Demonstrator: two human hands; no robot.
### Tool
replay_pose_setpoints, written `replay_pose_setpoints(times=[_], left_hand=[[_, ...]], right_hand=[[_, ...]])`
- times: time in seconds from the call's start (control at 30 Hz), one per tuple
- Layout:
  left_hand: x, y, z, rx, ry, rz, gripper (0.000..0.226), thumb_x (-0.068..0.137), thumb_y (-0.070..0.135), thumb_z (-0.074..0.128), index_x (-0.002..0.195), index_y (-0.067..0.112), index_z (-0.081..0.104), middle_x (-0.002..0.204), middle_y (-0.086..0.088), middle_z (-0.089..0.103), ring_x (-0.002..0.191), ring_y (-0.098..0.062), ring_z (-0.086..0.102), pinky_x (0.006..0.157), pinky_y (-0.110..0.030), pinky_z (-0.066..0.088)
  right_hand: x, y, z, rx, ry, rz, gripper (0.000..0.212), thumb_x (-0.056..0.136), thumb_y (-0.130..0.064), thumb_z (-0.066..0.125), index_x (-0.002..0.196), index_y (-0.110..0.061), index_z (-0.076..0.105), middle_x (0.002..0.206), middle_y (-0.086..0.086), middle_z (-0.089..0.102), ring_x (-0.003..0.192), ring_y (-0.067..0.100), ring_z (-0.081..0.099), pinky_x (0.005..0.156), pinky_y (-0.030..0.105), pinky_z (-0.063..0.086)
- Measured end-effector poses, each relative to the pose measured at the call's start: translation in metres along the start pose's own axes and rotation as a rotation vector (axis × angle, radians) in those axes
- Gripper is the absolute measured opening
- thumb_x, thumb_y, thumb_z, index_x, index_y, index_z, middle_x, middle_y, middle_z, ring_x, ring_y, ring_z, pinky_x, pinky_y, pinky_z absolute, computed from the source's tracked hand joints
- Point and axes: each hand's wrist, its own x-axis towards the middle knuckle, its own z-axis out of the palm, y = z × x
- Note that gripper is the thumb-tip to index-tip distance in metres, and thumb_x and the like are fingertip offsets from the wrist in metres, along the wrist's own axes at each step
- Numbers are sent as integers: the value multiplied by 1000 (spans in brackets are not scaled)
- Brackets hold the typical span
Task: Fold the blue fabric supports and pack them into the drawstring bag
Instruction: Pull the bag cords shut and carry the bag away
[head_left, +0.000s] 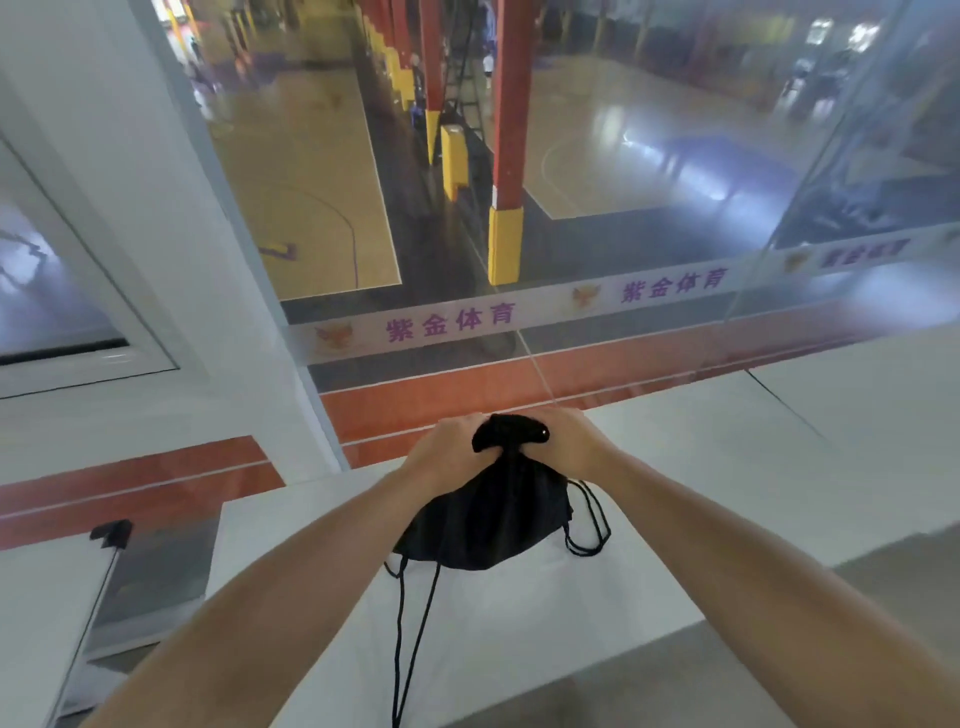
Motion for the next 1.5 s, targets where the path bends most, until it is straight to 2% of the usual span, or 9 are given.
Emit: replay_pose_setpoints(times=[0.2, 0.3, 0.43, 0.53, 0.7, 0.93, 1.23, 1.33, 1.5], left_hand=[[22, 71, 41, 95, -16, 173, 44, 87, 43, 64, 126, 24, 56, 120, 4, 64, 106, -16, 61, 90, -34, 51], [28, 113, 70, 76, -76, 267, 33, 87, 43, 59, 115, 26, 58, 109, 7, 65, 97, -15, 61, 86, -40, 53], [31, 185, 106, 100, -160, 403, 17, 90, 39, 60, 100, 25, 59, 92, 8, 63, 81, -12, 60, 75, -38, 54], [24, 248, 137, 109, -193, 505, 18, 89, 41, 61, 100, 26, 60, 91, 7, 64, 79, -12, 62, 73, -36, 55], [-13, 361, 196, 91, -267, 671, 22, 92, 40, 61, 107, 24, 61, 96, 4, 67, 83, -15, 62, 74, -34, 52], [-100, 506, 298, 73, -410, 863, 20, 92, 37, 60, 108, 24, 63, 98, 3, 68, 86, -17, 64, 75, -37, 54], [-214, 672, 446, 140, -554, 1115, 35, 79, 57, 53, 105, 36, 62, 90, 8, 70, 80, -17, 66, 71, -39, 57], [-255, 727, 490, 169, -632, 1220, 35, 81, 55, 54, 107, 33, 64, 92, 7, 71, 81, -18, 67, 73, -40, 57], [-325, 812, 572, 165, -714, 1405, 36, 84, 52, 55, 112, 30, 62, 98, 5, 71, 88, -21, 67, 75, -40, 55]], right_hand=[[-68, 37, -49, 22, 176, 194, 13, 83, -24, 68, 96, -23, 70, 90, -9, 67, 85, 17, 61, 78, 31, 48], [-112, 63, -70, -9, 222, 286, 4, 83, -28, 65, 83, -29, 62, 83, -9, 64, 84, 22, 63, 76, 34, 51], [-188, 93, -101, -1, 310, 404, 11, 82, -28, 62, 76, -35, 56, 78, -12, 62, 82, 21, 62, 74, 35, 52], [-255, 115, -123, 6, 411, 487, 3, 81, -30, 62, 81, -27, 62, 81, -8, 65, 82, 21, 62, 76, 38, 53], [-382, 153, -153, 33, 562, 615, 16, 81, -28, 65, 93, -16, 67, 89, 0, 69, 85, 22, 62, 77, 39, 53], [-581, 202, -163, 65, 701, 787, 15, 80, -24, 70, 91, -14, 69, 85, 1, 68, 80, 21, 63, 72, 38, 53], [-818, 232, -156, 29, 807, 1040, 15, 86, -25, 68, 98, -17, 66, 88, 0, 65, 78, 18, 59, 64, 29, 45], [-891, 241, -151, -8, 829, 1183, 21, 84, -34, 65, 101, -22, 65, 94, 0, 68, 85, 21, 63, 74, 37, 52], [-1004, 258, -135, -119, 858, 1412, 25, 83, -42, 61, 101, -25, 62, 100, -2, 64, 90, 23, 62, 80, 37, 48]])
